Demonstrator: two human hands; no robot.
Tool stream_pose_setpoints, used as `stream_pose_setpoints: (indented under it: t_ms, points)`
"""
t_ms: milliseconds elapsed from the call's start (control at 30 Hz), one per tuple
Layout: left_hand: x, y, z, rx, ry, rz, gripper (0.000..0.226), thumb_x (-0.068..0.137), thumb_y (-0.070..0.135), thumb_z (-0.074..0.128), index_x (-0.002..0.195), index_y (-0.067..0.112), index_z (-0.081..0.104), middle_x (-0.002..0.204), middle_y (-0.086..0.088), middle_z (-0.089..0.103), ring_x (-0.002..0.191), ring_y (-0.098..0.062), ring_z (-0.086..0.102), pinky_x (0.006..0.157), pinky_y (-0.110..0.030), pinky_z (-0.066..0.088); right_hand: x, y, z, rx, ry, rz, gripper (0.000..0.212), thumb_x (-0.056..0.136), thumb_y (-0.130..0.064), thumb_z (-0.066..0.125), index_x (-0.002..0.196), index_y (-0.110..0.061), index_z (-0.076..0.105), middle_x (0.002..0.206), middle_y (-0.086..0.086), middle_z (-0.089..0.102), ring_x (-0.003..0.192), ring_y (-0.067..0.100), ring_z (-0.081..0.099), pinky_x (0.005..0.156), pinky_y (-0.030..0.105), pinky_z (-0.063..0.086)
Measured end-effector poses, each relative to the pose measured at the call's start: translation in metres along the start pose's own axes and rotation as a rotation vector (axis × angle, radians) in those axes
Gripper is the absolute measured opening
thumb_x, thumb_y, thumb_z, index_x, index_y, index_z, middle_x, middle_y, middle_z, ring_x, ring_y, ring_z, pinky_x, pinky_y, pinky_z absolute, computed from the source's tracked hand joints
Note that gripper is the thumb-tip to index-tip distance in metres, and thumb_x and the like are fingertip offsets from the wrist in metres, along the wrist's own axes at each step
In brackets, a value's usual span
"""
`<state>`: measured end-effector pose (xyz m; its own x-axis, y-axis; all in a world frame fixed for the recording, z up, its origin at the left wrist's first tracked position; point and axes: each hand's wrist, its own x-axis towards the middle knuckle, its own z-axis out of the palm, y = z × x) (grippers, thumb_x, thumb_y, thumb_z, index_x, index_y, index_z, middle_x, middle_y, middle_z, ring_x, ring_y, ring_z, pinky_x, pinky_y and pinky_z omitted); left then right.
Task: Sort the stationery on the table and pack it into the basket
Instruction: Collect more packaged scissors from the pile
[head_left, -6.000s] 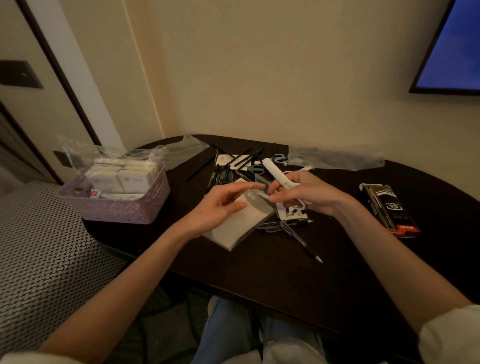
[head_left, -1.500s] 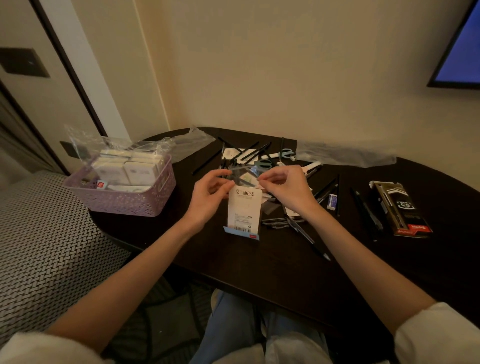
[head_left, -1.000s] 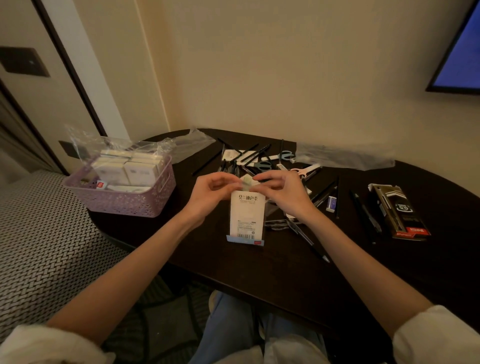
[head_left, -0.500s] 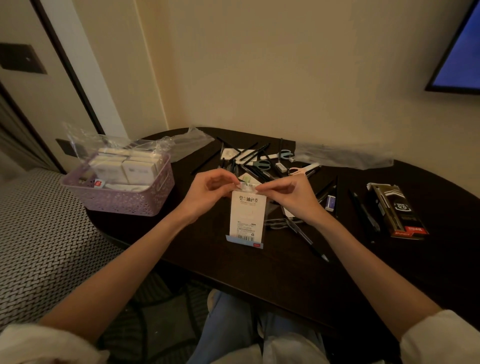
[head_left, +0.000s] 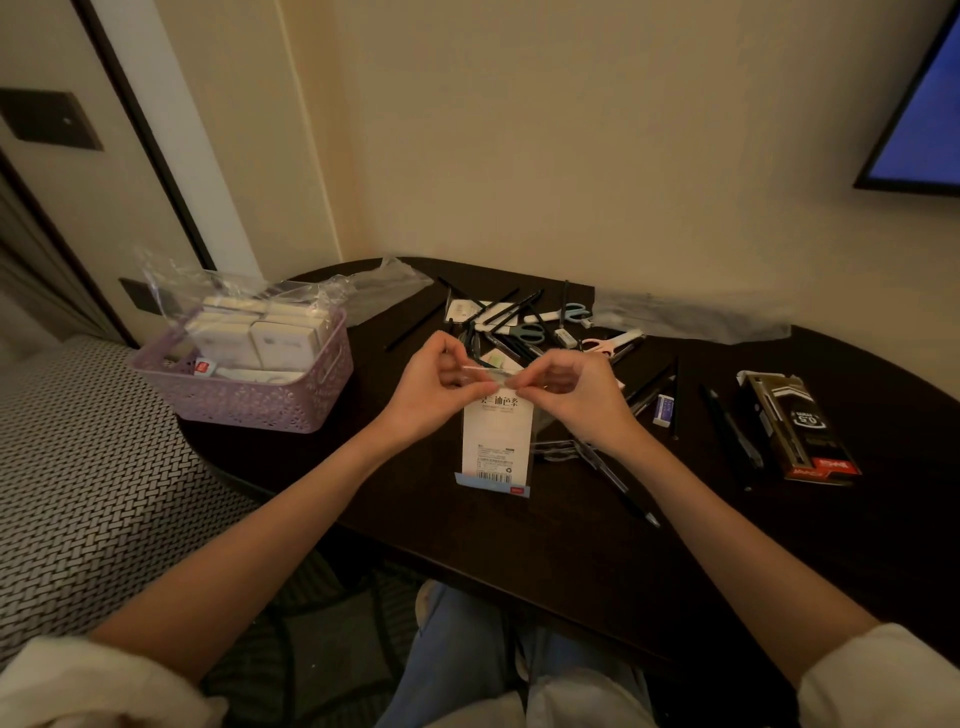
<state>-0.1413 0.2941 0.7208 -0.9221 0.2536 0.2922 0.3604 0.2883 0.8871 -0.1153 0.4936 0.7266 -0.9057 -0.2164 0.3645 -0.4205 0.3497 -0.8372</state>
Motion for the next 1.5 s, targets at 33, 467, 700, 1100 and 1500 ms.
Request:
stream_pose_setpoints:
  t_ms: [33,467,700,1100,1500]
  points:
    - [0.0,0.0,0.0,-0.007,-0.006,-0.016,0.033,0.079,0.005,0.074,0.099,0.015,0.049,0.091,0.0,0.069,0.087,-0.006,0.07,0.075,-0.021,0.057,0.0,0.0,0.001,0.02,0.02,0.018,0.023,0.079,-0.001,0.072,0.091,-0.018,0.061,0.094,0.003,0.073,0.091,0.009,0.07,0.081,0.029,0.058]
    - [-0.009,0.004,-0.014,0.018,0.086,-0.037,0.012,0.078,0.005,0.075,0.084,0.012,0.068,0.087,0.005,0.071,0.085,-0.003,0.069,0.07,-0.016,0.054,0.016,-0.023,0.008,-0.312,-0.057,0.098,0.013,0.083,-0.013,0.072,0.095,-0.016,0.073,0.091,-0.008,0.07,0.085,-0.001,0.063,0.075,0.017,0.054]
    - [-0.015,0.023,-0.048,-0.039,0.229,0.025,0.015,0.081,0.009,0.072,0.086,0.021,0.067,0.091,0.004,0.071,0.089,-0.006,0.069,0.077,-0.022,0.056,0.039,-0.059,0.021,-0.28,-0.018,-0.049,0.011,0.083,-0.015,0.072,0.093,-0.017,0.073,0.084,-0.014,0.066,0.084,-0.001,0.063,0.073,0.016,0.052]
    - [-0.011,0.039,-0.153,0.116,0.412,0.208,0.024,0.084,0.008,0.069,0.108,0.01,0.066,0.099,0.0,0.07,0.081,0.005,0.068,0.071,-0.013,0.053,0.122,-0.098,0.088,0.119,0.047,-0.255,0.01,0.081,-0.005,0.074,0.091,-0.005,0.074,0.084,-0.003,0.071,0.083,0.007,0.069,0.078,0.022,0.056]
    - [-0.013,-0.026,-0.241,0.762,0.223,0.326,0.018,0.08,0.021,0.074,0.097,0.015,0.077,0.09,0.005,0.074,0.077,-0.003,0.066,0.071,-0.019,0.052,0.181,-0.06,0.187,-0.325,-0.171,-0.437,0.006,0.082,-0.012,0.072,0.087,-0.014,0.075,0.087,0.0,0.071,0.083,0.013,0.062,0.076,0.031,0.051]
